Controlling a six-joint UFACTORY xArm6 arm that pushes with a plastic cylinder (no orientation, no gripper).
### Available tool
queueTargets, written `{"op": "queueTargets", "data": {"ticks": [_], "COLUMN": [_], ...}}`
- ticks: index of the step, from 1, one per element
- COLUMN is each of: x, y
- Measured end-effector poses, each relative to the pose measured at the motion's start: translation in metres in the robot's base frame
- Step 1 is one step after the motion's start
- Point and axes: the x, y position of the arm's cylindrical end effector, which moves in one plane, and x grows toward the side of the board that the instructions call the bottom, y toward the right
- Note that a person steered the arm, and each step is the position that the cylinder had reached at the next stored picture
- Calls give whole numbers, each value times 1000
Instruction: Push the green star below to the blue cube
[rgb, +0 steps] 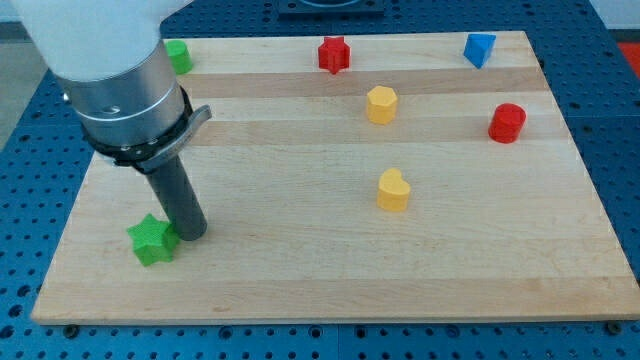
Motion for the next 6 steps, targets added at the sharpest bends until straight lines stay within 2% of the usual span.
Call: {"op": "queueTargets", "data": {"ticks": [2, 4, 5, 6], "x": [19, 19, 12, -13], "y": [-21, -22, -19, 2]}}
